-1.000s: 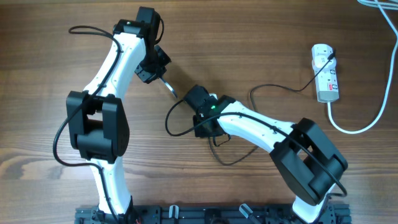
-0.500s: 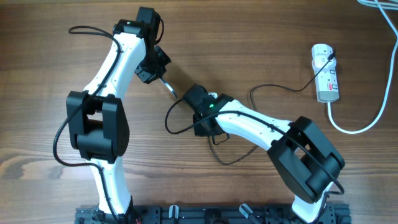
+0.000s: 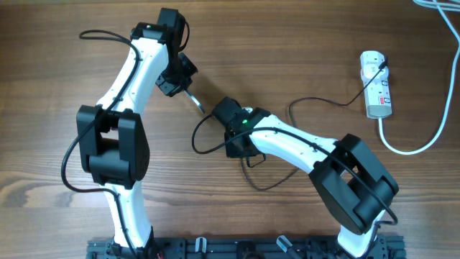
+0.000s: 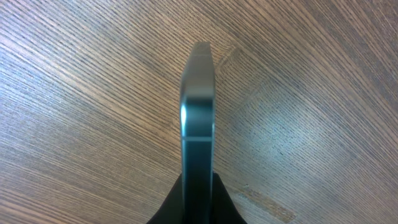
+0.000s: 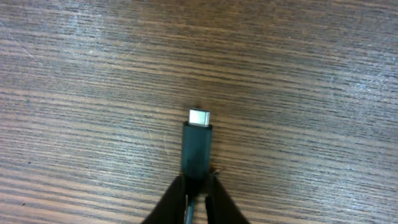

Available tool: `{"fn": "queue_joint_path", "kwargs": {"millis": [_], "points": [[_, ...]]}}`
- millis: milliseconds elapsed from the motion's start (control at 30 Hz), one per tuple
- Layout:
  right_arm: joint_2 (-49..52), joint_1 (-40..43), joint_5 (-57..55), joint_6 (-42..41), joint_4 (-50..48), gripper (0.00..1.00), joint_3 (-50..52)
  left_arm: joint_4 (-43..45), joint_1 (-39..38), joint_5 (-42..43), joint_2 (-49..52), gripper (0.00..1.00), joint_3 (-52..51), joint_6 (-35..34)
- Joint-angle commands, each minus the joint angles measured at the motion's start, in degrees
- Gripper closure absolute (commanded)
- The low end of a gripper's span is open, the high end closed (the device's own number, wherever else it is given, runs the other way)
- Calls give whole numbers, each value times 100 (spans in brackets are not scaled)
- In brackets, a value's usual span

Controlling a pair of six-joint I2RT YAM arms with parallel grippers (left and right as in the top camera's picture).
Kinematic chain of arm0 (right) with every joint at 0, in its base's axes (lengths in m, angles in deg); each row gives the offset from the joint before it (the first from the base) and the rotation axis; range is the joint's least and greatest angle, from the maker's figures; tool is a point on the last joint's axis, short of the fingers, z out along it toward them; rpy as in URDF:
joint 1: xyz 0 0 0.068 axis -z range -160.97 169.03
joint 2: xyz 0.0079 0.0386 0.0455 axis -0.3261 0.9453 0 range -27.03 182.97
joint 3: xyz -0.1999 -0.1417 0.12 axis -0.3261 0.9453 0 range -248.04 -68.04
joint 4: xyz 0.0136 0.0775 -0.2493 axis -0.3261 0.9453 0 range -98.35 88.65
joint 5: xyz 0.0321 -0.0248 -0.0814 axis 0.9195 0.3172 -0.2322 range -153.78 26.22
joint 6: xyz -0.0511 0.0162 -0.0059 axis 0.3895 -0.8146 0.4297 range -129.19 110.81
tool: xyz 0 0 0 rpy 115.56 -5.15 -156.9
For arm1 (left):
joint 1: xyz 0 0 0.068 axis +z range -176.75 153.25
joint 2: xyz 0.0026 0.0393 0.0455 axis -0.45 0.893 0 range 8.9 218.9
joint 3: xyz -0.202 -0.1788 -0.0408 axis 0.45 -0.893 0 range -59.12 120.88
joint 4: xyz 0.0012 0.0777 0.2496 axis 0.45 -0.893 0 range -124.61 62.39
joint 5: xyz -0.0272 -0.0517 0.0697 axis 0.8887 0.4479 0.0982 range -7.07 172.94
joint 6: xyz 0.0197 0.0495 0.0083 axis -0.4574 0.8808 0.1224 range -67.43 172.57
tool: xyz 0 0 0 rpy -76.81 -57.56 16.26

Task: Plug charger to phone and switch on socket
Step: 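Grasp the USB-C plug end of the black cable with the right gripper, then lift the plug with the right gripper up to the phone's bottom port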

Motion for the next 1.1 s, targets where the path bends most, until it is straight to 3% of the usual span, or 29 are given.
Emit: {"fn": "queue_joint_path", "kwargs": {"millis": [0, 67, 167, 367, 467, 567, 733, 900, 1067], "points": [[352, 15, 142, -11, -20, 94, 160, -4, 7, -37, -11, 96, 0, 70], [348, 15, 229, -24, 39, 96, 129, 4, 7, 81, -11, 96, 0, 114], [282, 15, 433, -17, 149, 95, 22, 323, 9, 1056, -11, 96, 0, 780], [-579, 249, 1113, 450, 1235, 95, -664, 1547, 52, 4142, -42, 96, 2, 1755], [-1224, 409, 2037, 1093, 1399, 96, -789, 2197, 52, 5727, -87, 96, 2, 2234], [-1858, 573, 3010, 1405, 1388, 96, -787, 2721, 50, 6728, -153, 96, 2, 2304], [-2774, 778, 2844, 1309, 1373, 93, -789, 3106, 50, 7611, -326, 96, 2, 2610], [-2994, 883, 1869, 732, 1338, 95, -789, 3069, 17, 7750, -433, 96, 2, 2643], [-2944, 942, 1237, 684, 1062, 96, -789, 2959, -151, 7766, -442, 96, 2, 2850]]}}
